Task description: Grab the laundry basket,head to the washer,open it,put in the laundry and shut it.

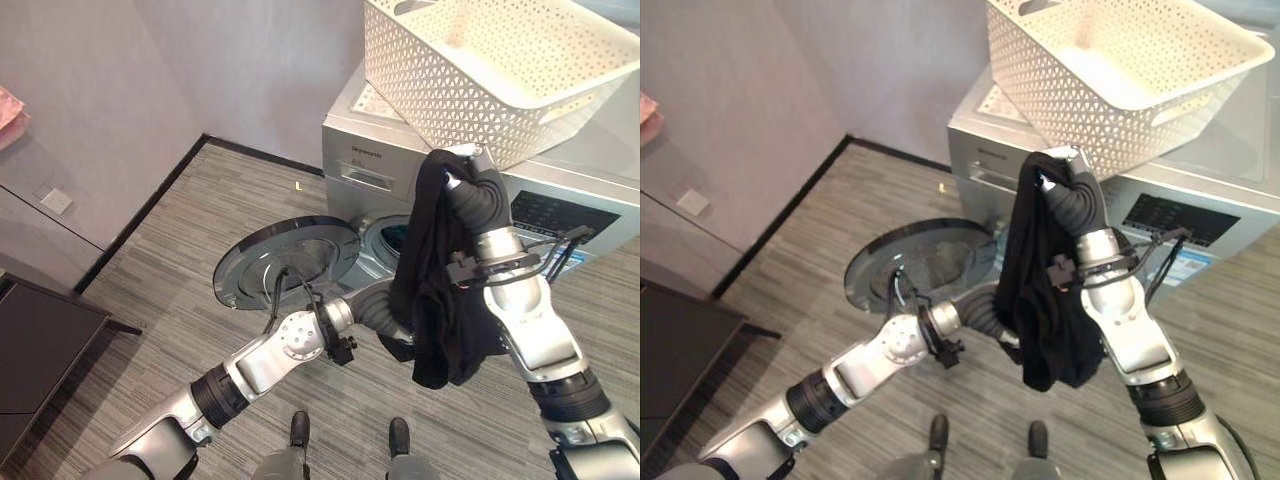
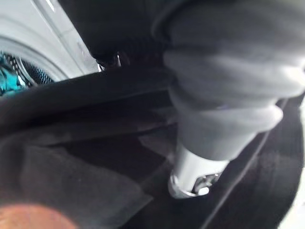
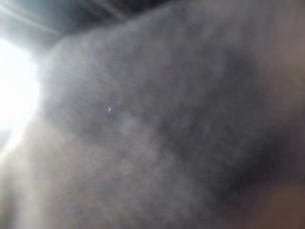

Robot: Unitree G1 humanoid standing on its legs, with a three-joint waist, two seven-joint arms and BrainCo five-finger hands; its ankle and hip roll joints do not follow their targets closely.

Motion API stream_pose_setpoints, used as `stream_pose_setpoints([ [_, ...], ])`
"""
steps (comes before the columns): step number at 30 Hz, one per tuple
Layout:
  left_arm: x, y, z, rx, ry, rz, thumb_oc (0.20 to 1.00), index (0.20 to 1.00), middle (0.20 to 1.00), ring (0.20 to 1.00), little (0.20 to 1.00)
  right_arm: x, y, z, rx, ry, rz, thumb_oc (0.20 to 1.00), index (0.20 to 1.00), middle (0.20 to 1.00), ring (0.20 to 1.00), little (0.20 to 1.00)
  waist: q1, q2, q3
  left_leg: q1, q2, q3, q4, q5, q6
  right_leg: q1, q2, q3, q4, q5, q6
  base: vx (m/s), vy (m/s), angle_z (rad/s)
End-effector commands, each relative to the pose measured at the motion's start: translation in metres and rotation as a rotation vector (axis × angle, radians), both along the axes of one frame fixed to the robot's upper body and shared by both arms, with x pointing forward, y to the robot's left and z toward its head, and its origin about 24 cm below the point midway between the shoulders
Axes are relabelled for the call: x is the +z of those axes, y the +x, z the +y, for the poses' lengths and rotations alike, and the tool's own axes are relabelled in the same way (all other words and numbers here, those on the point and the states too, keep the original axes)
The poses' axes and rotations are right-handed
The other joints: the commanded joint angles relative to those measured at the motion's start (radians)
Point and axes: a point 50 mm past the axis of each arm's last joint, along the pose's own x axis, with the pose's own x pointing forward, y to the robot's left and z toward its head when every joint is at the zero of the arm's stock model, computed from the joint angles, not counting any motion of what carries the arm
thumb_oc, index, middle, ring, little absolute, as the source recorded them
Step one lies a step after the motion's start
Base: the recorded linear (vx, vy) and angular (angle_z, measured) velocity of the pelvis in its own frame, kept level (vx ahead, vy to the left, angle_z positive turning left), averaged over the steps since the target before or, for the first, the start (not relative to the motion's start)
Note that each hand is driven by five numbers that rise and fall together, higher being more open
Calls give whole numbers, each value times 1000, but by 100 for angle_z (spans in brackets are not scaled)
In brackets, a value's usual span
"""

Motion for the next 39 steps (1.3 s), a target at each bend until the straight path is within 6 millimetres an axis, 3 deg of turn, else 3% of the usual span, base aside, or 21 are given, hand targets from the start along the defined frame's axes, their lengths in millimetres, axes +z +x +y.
stream_pose_setpoints([
  [1,8,-11,-37,-154,-21,-22,1000,1000,1000,1000,1000,63,-8,17,58,56,-290,200,200,200,200,200,-20,-21,14,20,-82,43,-39,-69,82,-35,49,100,104,-122,-35,-47,12,-4],
  [7,-1,-13,-50,-156,-62,99,1000,1000,1000,1000,1000,58,-8,22,81,86,-268,200,200,200,200,200,-30,-22,13,10,-80,58,-43,-68,84,-52,52,105,108,-117,-35,-12,6,-4],
  [8,-5,-14,-52,-160,-61,119,909,909,909,909,909,58,-8,25,92,94,-270,200,200,200,200,200,-32,-23,14,10,-79,61,-43,-68,84,-53,53,105,108,-116,-34,0,0,0],
  [9,-7,-13,-53,-145,-69,134,529,529,529,529,529,59,-7,26,96,99,-272,200,200,200,200,200,-32,-25,15,10,-79,64,-44,-70,84,-54,53,106,107,-114,-33,0,0,0],
  [10,-10,-13,-54,-132,-74,150,416,416,416,416,416,59,-7,28,101,106,-270,200,200,200,200,200,-34,-27,15,11,-79,68,-44,-72,85,-55,52,105,108,-113,-33,-16,12,-6],
  [11,-12,-13,-55,-123,-78,167,200,200,200,200,200,59,-7,29,108,110,-270,200,200,200,200,200,-34,-29,16,11,-78,72,-44,-72,85,-57,52,106,108,-112,-33,27,12,-11],
  [15,-19,-9,-49,-44,-141,227,200,200,200,200,200,57,-8,31,111,126,-271,200,200,200,200,200,-32,-37,15,16,-76,78,-45,-83,86,-56,51,106,109,-118,-31,17,2,-14],
  [19,-12,-5,-38,1,-187,170,200,200,200,200,200,55,-9,27,94,126,-272,200,200,200,200,200,-26,-42,16,15,-75,81,-44,-76,85,-56,50,98,110,-112,-31,2,-1,-1],
  [28,-20,0,-22,129,-304,240,200,200,200,200,200,35,-5,25,95,147,-190,200,200,200,200,200,-19,-52,10,28,-84,82,-43,-93,87,-42,36,85,117,-128,-24,23,1,-1],
  [29,-21,0,-20,138,-308,245,200,200,200,200,200,32,-5,26,101,151,-174,332,332,332,332,332,-18,-52,10,28,-85,84,-43,-94,88,-42,35,84,118,-128,-23,21,32,1],
  [30,-26,1,-15,166,-317,268,200,200,200,200,200,21,-2,27,125,150,-113,853,853,853,853,853,-16,-52,11,30,-89,88,-43,-95,89,-44,30,83,122,-128,-20,16,30,1],
  [31,-26,1,-15,166,-317,270,200,200,200,200,200,21,-2,27,127,150,-111,1000,1000,1000,1000,1000,-16,-52,9,30,-89,89,-43,-96,89,-45,30,84,122,-128,-19,11,40,0],
  [35,-38,4,0,248,-349,336,200,200,200,200,200,-2,2,25,155,134,17,1000,1000,1000,1000,1000,-11,-51,6,27,-97,97,-42,-99,93,-55,15,86,131,-123,-10,17,39,-1],
  [36,-45,6,12,302,-359,359,200,200,200,200,200,-11,3,22,162,135,67,1000,1000,1000,1000,1000,-6,-51,5,26,-99,102,-40,-102,95,-58,10,87,131,-121,-8,35,45,-1],
  [39,-50,9,28,361,-372,374,200,200,200,200,200,-17,2,18,165,116,100,1000,1000,1000,1000,1000,-1,-52,1,24,-102,107,-37,-105,96,-57,5,88,127,-118,-4,30,30,-5],
])
